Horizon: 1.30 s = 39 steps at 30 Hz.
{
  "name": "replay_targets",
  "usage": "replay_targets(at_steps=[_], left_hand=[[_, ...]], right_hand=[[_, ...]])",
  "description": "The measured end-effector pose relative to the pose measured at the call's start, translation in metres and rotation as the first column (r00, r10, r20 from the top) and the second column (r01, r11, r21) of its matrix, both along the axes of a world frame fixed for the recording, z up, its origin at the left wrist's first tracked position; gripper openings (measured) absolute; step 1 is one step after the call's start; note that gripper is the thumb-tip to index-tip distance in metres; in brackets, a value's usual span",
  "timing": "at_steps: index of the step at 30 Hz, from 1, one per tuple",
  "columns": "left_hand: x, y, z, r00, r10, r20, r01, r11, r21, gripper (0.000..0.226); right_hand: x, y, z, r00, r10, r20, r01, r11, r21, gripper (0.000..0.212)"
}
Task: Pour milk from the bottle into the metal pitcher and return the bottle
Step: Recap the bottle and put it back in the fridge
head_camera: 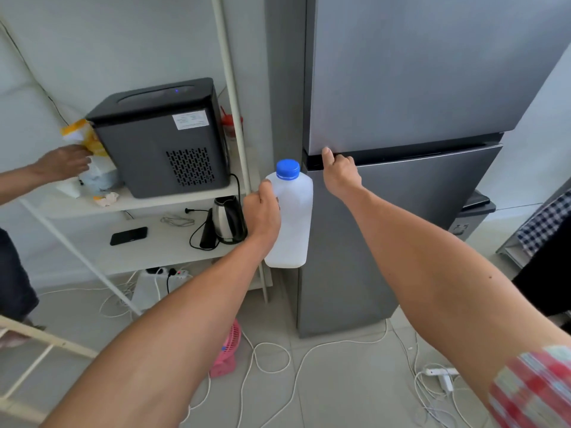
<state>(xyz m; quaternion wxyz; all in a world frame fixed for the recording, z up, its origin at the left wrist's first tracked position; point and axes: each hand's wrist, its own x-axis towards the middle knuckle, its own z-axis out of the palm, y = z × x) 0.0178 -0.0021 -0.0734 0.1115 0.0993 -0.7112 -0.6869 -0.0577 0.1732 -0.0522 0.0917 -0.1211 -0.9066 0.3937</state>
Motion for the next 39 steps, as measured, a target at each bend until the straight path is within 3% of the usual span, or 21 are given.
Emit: replay_targets(at_steps=[3, 6, 8, 12, 17, 23, 27, 34, 39], left_hand=[[-0.001, -0.001, -0.001, 1.000, 0.004, 0.000, -0.004, 1.000, -0.002, 0.049], [0.000, -0.002, -0.002, 1.000, -0.018, 0.004, 0.018, 1.000, -0.007, 0.047], [0.000, -0.004, -0.004, 0.999, -0.031, 0.012, 0.031, 1.000, -0.002, 0.046], [-0.001, -0.012, -0.006, 1.000, -0.027, 0.006, 0.027, 1.000, 0.004, 0.045], [0.001, -0.010, -0.010, 1.000, -0.030, -0.003, 0.030, 1.000, -0.001, 0.044], [0.000, 0.002, -0.020, 0.993, -0.116, 0.023, 0.117, 0.993, -0.032, 0.042], [0.011, 0.026, -0.030, 0.982, -0.189, 0.018, 0.189, 0.982, -0.004, 0.037], [0.039, 0.084, -0.048, 0.954, -0.290, 0.076, 0.287, 0.957, 0.041, 0.051], [0.055, 0.117, -0.058, 0.900, -0.421, 0.113, 0.395, 0.898, 0.195, 0.032]], right_hand=[[-0.002, 0.004, 0.002, 0.999, -0.045, 0.028, 0.046, 0.998, -0.039, 0.067], [-0.001, 0.004, 0.008, 0.998, -0.057, 0.030, 0.061, 0.990, -0.130, 0.057], [0.000, 0.003, 0.008, 0.998, -0.062, 0.010, 0.063, 0.996, -0.071, 0.054], [0.011, 0.005, 0.008, 0.980, -0.198, 0.017, 0.197, 0.979, 0.046, 0.077], [0.041, 0.014, 0.015, 0.946, -0.317, 0.063, 0.310, 0.945, 0.101, 0.076], [0.097, 0.051, 0.025, 0.858, -0.502, 0.105, 0.498, 0.865, 0.063, 0.047], [0.147, 0.086, 0.024, 0.854, -0.510, 0.103, 0.496, 0.857, 0.140, 0.051], [0.235, 0.148, 0.035, 0.843, -0.533, 0.074, 0.485, 0.812, 0.324, 0.050], [0.277, 0.179, 0.041, 0.793, -0.600, 0.105, 0.500, 0.740, 0.450, 0.050]])
